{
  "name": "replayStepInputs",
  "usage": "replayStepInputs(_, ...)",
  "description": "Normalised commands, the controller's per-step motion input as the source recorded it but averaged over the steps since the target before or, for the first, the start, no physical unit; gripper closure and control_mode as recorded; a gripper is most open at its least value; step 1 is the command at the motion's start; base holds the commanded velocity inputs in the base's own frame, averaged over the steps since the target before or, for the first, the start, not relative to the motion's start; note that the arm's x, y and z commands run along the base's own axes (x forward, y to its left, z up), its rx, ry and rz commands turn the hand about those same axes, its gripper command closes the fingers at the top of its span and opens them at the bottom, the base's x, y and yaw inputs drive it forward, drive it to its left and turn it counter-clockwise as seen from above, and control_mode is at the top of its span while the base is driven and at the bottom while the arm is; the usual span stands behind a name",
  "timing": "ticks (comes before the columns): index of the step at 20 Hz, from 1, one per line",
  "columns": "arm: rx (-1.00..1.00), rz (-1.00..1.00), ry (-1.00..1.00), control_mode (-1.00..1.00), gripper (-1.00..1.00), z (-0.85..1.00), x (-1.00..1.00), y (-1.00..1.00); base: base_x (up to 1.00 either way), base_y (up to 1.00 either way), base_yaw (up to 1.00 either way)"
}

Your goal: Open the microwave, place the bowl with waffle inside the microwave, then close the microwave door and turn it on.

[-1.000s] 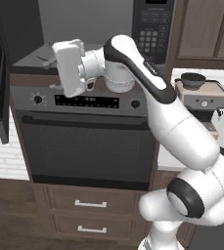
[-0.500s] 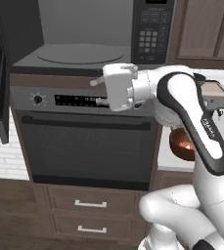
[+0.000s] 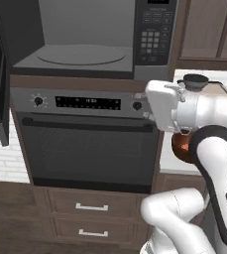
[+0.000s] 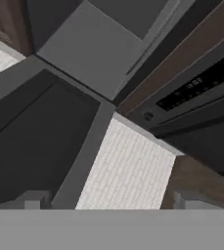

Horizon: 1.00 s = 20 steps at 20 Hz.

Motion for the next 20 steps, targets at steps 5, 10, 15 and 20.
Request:
replayStepInputs(5,-0.08,-0.54,0.21,-1.0,-1.0,-0.01,0.0,-1.0,0.0,0.0,0.0)
replayStepInputs(10,-0.17,-0.49,0.26,-1.0,-1.0,-0.06,0.0,-1.0,0.0,0.0,0.0)
replayStepInputs(15,-0.17,-0.47,0.33,-1.0,-1.0,-0.11,-0.01,-0.99,0.0,0.0,0.0)
replayStepInputs(20,-0.04,-0.37,0.17,-1.0,-1.0,-0.5,-0.19,-1.0,0.0,0.0,0.0)
